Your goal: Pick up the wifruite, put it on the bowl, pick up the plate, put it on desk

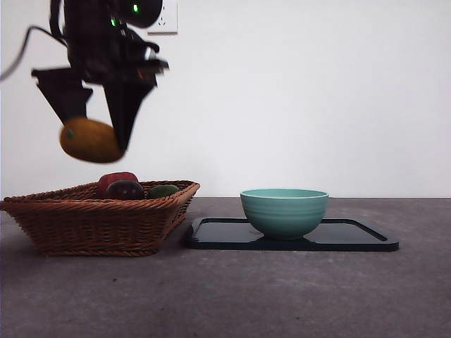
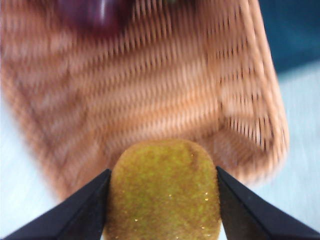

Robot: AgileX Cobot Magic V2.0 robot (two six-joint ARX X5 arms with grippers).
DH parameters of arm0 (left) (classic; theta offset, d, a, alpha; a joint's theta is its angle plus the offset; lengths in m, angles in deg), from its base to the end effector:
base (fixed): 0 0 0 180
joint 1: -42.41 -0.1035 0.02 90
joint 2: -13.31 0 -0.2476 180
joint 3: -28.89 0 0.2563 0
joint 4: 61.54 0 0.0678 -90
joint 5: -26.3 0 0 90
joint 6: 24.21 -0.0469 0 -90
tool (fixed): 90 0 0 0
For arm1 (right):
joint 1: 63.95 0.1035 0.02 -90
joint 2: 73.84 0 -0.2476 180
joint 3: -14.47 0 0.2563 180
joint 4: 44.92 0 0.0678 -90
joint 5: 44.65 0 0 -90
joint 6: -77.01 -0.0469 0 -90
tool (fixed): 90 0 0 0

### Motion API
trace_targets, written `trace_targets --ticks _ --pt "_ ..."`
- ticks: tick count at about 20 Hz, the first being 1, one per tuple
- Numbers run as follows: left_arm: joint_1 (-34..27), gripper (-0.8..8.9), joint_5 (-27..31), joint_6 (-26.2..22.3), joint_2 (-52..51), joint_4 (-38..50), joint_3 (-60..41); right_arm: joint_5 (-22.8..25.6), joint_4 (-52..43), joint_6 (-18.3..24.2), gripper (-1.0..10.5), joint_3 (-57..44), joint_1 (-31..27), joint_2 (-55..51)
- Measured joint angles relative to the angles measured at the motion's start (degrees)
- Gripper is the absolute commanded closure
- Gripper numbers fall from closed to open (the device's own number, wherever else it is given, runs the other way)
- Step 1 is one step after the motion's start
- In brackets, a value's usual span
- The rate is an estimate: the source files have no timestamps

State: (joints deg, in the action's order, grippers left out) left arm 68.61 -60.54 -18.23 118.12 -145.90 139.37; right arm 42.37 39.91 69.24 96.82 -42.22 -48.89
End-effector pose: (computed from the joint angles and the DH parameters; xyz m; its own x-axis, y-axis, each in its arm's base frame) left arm 0.3249 -0.1570 0.2558 0.2000 -0.0370 -0.9791 0.3371 0.9409 0.0333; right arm 0.0319 0.0153 0.3711 0.8041 0.3765 -0.4600 -0.3510 0.9253 0.1437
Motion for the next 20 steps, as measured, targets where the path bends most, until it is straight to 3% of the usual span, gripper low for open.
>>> trace_targets --ticks 5,20 --pt "-0.6 5.7 0.0 1.3 -0.3 9.6 -4.6 0.0 0.0 0.0 3.4 0.0 0.0 0.0" --pt "-0.4 5.69 0.0 1.4 9.1 15.3 -5.0 0.0 0.0 0.0 3.4 0.0 0.0 0.0"
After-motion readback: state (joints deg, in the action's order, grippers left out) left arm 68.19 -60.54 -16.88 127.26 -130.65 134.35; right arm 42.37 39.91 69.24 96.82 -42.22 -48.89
